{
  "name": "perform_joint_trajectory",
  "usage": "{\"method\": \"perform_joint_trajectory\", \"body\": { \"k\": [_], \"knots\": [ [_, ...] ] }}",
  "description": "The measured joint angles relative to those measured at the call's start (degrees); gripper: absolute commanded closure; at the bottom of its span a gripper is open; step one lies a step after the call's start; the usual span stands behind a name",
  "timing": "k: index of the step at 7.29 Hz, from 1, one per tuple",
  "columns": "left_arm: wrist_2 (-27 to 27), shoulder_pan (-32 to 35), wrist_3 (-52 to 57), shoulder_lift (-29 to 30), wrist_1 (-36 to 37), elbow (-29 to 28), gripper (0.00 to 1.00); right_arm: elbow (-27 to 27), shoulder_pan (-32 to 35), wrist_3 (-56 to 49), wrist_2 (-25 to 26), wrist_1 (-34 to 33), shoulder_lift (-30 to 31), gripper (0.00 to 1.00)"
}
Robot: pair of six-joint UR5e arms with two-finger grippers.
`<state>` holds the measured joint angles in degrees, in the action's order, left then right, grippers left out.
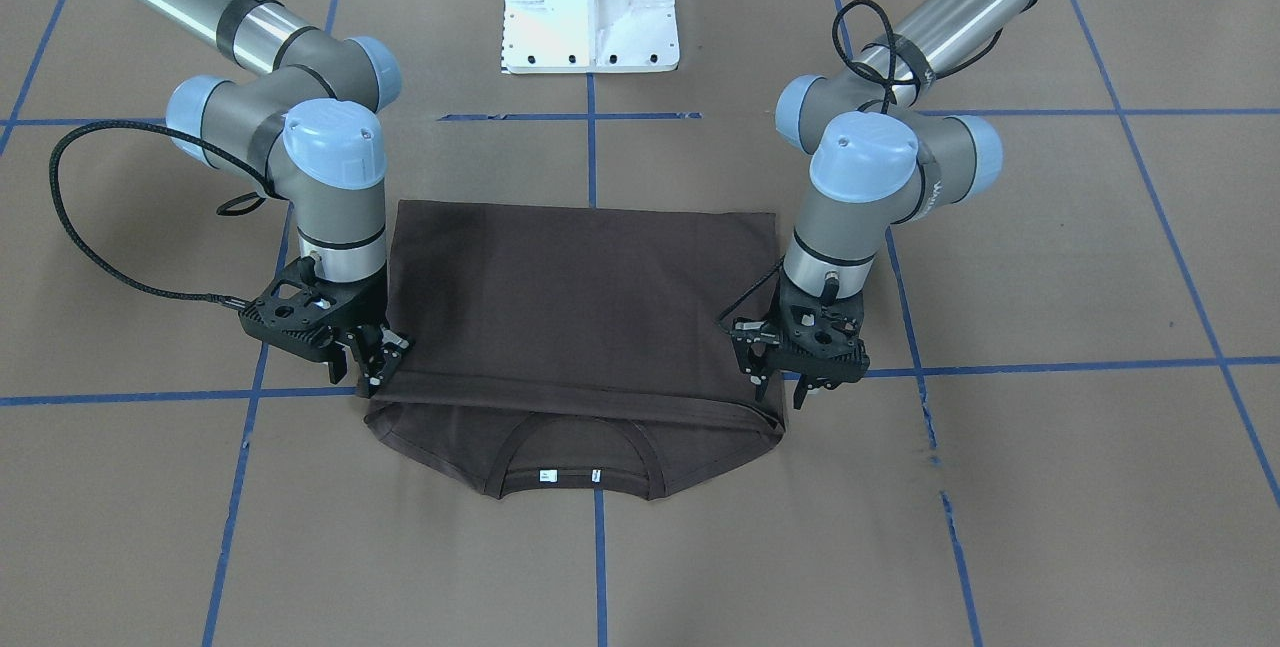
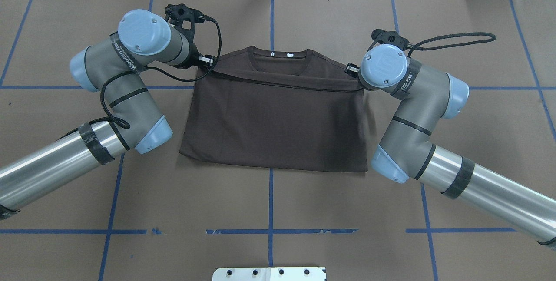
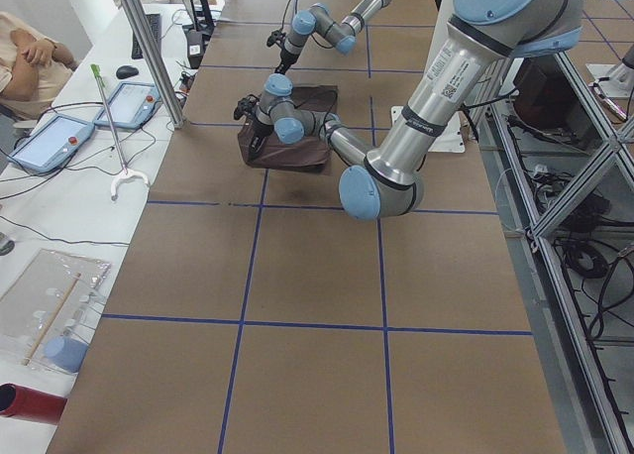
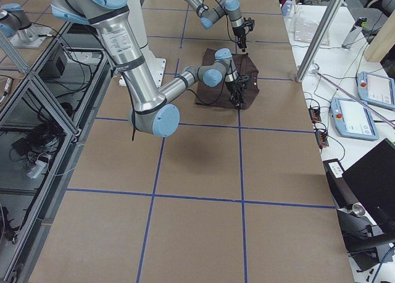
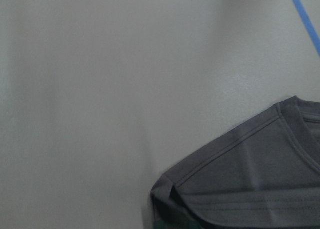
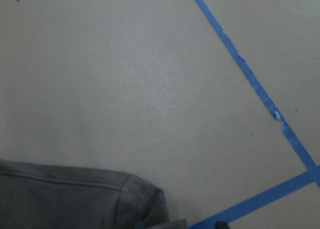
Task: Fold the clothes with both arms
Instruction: 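Release the hem and draw the left gripper back toward the robot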
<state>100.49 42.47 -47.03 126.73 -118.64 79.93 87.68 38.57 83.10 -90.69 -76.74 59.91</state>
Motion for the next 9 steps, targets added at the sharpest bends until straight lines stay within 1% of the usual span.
{"method": "perform_joint_trajectory", "body": {
  "k": [1, 2, 3, 4, 5, 6, 8, 9],
  "knots": [
    [0.5, -0.1, 1.0, -2.9, -0.7, 3.7, 0.0, 0.3, 0.9, -2.7, -3.0, 3.0, 0.7, 0.0],
    [1.9, -0.4, 0.4, -7.3, -0.9, 8.7, 0.0, 0.4, 1.4, -3.8, -4.8, 5.0, 1.1, 0.0],
    [3.2, -0.9, -2.0, -12.0, -1.0, 13.6, 0.24, 0.5, 1.6, -4.2, -5.5, 5.8, 1.3, 0.0],
    [3.7, -2.2, -5.7, -16.0, -1.2, 17.5, 0.41, 0.6, 1.6, -4.2, -5.6, 6.1, 1.3, 0.0],
    [3.7, -4.5, -10.1, -18.9, -1.4, 20.3, 0.49, 0.7, 1.7, -4.1, -5.6, 6.2, 1.4, 0.0],
    [2.8, -7.4, -14.8, -20.5, -1.5, 21.7, 0.56, 0.9, 1.7, -4.0, -5.6, 6.2, 1.4, 0.0],
    [-0.3, -12.5, -22.7, -21.3, -1.6, 22.4, 0.57, 1.0, 1.7, -4.1, -5.5, 6.2, 1.4, 0.0],
    [-1.0, -13.7, -24.3, -21.4, -1.6, 22.3, 0.57, 1.0, 1.8, -4.2, -5.5, 6.2, 1.4, 0.0]
  ]
}}
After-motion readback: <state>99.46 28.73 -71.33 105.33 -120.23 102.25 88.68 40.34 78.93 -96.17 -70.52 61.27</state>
